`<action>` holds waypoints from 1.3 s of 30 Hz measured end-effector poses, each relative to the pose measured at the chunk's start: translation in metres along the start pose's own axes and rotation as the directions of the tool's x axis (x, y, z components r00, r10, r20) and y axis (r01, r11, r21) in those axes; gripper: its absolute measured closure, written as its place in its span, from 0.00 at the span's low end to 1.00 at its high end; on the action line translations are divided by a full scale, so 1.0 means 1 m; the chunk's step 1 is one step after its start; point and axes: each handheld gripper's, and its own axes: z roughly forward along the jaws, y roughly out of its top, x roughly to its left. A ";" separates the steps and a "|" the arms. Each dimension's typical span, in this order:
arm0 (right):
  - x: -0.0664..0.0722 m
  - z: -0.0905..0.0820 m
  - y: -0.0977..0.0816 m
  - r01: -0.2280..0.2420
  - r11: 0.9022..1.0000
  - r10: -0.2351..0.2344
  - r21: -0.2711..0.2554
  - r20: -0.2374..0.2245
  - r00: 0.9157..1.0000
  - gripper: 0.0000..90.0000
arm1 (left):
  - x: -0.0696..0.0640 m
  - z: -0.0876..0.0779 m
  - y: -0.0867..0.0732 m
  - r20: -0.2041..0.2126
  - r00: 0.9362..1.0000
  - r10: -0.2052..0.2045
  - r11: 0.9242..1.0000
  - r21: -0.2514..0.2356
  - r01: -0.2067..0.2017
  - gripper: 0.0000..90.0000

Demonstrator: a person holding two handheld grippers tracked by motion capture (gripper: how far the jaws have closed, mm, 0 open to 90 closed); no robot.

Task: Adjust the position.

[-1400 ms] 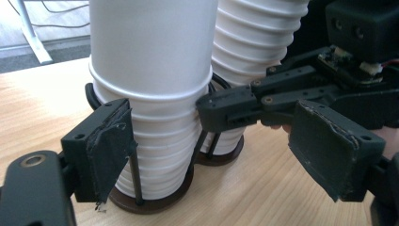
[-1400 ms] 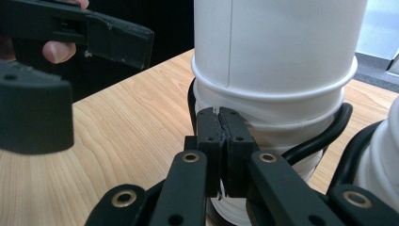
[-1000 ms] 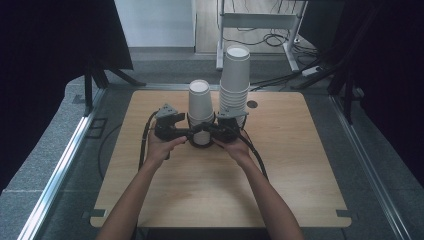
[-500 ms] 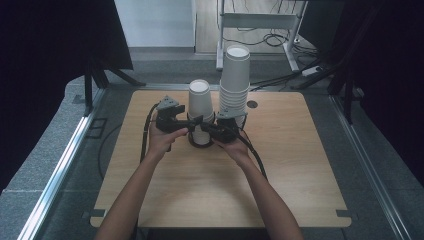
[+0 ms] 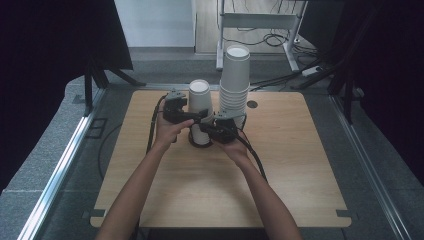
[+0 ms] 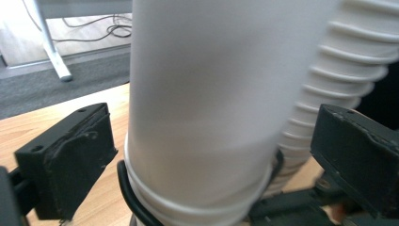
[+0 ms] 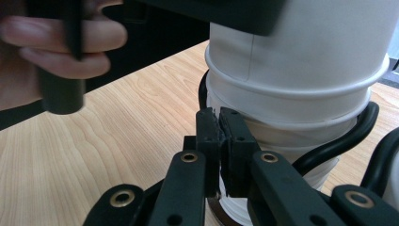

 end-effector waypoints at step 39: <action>0.000 0.002 -0.002 -0.016 1.000 0.017 0.009 -0.019 1.000 0.94 | -0.006 -0.009 0.041 -0.017 1.000 0.019 0.985 -0.170 -0.022 0.14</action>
